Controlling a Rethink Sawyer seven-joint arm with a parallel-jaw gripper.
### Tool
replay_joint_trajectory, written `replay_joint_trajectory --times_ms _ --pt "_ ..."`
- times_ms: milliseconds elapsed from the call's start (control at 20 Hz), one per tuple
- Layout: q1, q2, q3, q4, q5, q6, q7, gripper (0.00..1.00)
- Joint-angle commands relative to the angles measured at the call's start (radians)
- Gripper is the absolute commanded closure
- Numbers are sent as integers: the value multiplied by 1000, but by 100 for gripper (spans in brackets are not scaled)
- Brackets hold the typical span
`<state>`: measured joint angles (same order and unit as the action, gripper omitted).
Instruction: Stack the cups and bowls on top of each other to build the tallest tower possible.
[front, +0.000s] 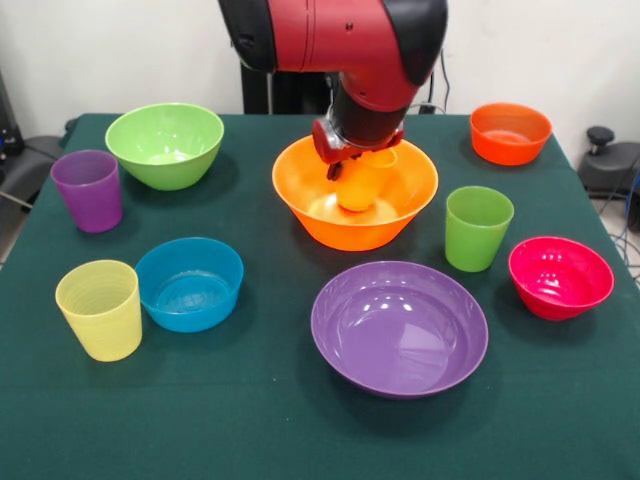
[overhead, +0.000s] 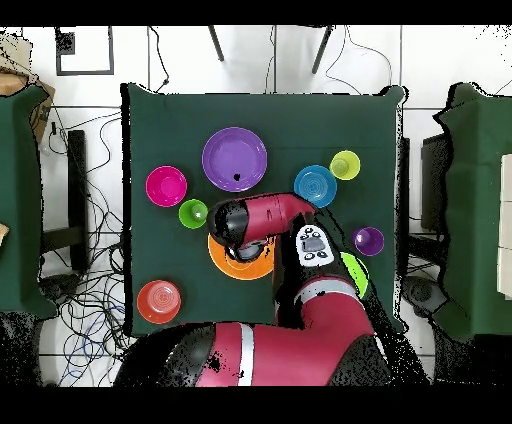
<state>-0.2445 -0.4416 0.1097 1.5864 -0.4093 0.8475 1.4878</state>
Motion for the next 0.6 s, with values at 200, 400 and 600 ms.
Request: replay_joint_trajectory --times_ms 200,400,600 --pt "14 87 11 -142 51 -74 198 100" --pt "18 84 -1 -125 53 -97 196 100" --pt "26 73 -15 -81 47 -157 197 100"
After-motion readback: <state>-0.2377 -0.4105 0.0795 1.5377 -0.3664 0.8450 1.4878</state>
